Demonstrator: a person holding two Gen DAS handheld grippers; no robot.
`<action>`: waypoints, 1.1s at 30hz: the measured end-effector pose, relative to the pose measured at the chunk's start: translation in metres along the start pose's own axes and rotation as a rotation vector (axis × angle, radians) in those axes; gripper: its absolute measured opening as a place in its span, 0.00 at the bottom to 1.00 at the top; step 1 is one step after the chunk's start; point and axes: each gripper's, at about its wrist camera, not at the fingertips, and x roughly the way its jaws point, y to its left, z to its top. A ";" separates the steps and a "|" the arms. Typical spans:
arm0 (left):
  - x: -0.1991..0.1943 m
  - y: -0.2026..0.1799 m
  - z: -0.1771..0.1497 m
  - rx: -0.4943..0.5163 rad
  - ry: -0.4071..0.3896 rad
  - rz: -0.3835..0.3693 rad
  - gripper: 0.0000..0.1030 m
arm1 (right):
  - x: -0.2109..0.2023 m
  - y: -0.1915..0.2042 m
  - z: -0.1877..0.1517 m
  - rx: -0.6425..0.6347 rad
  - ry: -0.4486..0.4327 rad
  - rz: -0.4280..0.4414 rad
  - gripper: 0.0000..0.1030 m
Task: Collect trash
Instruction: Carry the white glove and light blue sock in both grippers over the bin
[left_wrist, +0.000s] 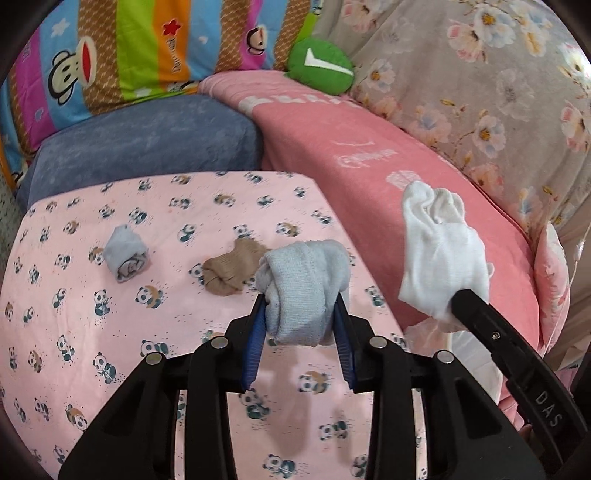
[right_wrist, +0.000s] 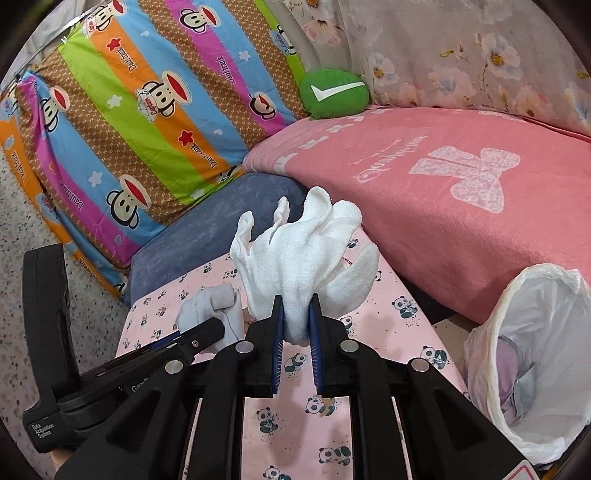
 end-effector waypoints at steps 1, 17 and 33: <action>-0.003 -0.007 0.000 0.013 -0.007 -0.004 0.32 | -0.008 -0.003 0.001 0.004 -0.012 0.000 0.13; -0.026 -0.107 -0.016 0.187 -0.046 -0.083 0.32 | -0.099 -0.065 0.004 0.086 -0.137 -0.048 0.13; -0.016 -0.191 -0.044 0.327 0.000 -0.165 0.32 | -0.150 -0.147 -0.007 0.194 -0.191 -0.131 0.13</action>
